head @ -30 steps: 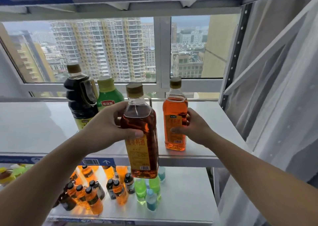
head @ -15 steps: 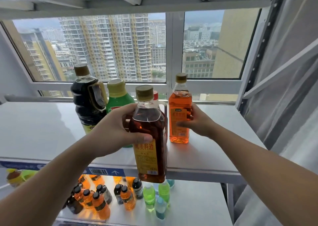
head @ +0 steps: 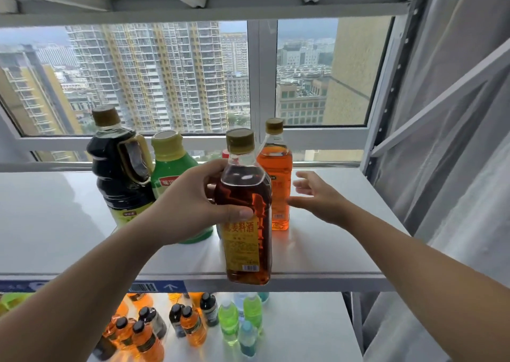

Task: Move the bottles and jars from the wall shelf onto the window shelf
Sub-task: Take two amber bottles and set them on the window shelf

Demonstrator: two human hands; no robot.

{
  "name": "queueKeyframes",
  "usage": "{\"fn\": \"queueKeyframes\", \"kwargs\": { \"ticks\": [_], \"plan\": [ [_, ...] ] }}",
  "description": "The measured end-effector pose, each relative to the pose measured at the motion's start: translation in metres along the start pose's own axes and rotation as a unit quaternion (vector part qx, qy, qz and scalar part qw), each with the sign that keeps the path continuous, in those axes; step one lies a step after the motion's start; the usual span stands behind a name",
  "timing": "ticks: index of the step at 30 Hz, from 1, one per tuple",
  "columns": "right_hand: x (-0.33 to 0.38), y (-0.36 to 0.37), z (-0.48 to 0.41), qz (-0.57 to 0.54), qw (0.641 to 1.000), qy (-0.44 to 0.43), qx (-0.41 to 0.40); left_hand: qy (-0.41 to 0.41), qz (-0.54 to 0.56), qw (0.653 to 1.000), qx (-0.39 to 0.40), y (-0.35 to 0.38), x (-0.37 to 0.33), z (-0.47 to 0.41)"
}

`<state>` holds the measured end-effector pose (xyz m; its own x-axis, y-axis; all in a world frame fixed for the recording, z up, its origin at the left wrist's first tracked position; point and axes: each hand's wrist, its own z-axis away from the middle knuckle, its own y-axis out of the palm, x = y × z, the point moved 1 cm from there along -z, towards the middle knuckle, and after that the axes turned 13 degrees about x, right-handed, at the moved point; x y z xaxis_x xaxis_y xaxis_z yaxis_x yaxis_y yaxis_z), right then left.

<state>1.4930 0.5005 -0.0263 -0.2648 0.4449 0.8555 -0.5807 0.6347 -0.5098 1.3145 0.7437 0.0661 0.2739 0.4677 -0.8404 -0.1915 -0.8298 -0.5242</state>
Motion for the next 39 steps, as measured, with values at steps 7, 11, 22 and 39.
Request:
{"fn": "queueKeyframes", "kwargs": {
  "ticks": [7, 11, 22, 39],
  "plan": [
    [-0.038, -0.018, 0.058, -0.043, 0.995, 0.008, -0.089, -0.008, -0.01, 1.0, 0.005, 0.015, -0.006, -0.026],
    [-0.046, -0.018, 0.092, -0.058, 0.992, 0.0, -0.111, -0.008, -0.003, 1.0, -0.002, 0.024, -0.006, -0.04],
    [-0.056, -0.016, 0.14, -0.095, 0.984, 0.005, -0.151, -0.031, -0.023, 0.999, -0.037, 0.043, 0.013, -0.054],
    [-0.045, 0.008, 0.149, 0.08, 0.984, 0.047, -0.15, -0.066, -0.087, 0.992, -0.063, 0.047, 0.015, -0.059]
  ]
}}
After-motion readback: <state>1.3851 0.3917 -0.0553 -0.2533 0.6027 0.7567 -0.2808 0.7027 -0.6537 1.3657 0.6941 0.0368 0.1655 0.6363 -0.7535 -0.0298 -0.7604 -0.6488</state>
